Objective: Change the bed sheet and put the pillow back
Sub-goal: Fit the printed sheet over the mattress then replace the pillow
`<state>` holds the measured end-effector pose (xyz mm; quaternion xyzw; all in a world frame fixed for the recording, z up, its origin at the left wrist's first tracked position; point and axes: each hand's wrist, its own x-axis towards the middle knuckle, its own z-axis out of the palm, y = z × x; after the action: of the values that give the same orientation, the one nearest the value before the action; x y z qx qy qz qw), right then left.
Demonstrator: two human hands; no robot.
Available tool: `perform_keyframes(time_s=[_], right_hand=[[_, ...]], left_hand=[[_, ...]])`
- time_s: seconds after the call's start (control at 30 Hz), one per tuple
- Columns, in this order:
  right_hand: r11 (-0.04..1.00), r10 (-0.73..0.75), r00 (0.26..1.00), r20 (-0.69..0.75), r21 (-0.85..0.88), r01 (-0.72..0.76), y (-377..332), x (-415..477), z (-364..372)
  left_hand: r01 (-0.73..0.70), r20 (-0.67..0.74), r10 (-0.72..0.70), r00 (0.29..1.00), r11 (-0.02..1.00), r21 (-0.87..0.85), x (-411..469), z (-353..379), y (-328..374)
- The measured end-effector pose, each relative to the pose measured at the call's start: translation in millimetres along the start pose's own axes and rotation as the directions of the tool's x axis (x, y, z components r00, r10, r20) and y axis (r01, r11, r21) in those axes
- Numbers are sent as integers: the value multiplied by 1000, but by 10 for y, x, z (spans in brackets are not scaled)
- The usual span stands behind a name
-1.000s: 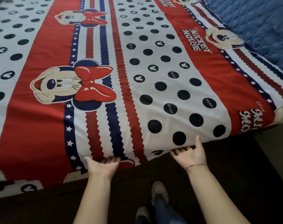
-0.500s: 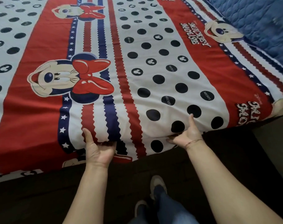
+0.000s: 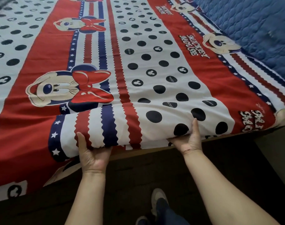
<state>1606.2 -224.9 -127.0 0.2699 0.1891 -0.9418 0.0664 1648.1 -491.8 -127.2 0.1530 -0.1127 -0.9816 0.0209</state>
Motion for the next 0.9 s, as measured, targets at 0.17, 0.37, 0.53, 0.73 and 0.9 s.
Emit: perform_keyframes(time_s=[0.17,0.37,0.53,0.73,0.9], right_hand=[[999,-54,989,134,0,54,-82,6,-71],[998,-66,990,121,28,63,-11,144,-164],[998,-54,998,-32,-35,53,73,237,-402],[990,-86,989,-118,-123,72,-46,172,-438],[968,-235,942,-241,-141,206,-450,35,-572]], left_hand=[[-1,10,2,1000,998,-59,-17,-152,-75],[12,-106,-16,994,999,-33,0,-384,-132],[14,-245,-28,969,998,-58,-19,-549,-154],[92,-224,-89,970,996,1,-106,-280,-467],[174,-420,-109,901,978,119,-153,22,-1145]])
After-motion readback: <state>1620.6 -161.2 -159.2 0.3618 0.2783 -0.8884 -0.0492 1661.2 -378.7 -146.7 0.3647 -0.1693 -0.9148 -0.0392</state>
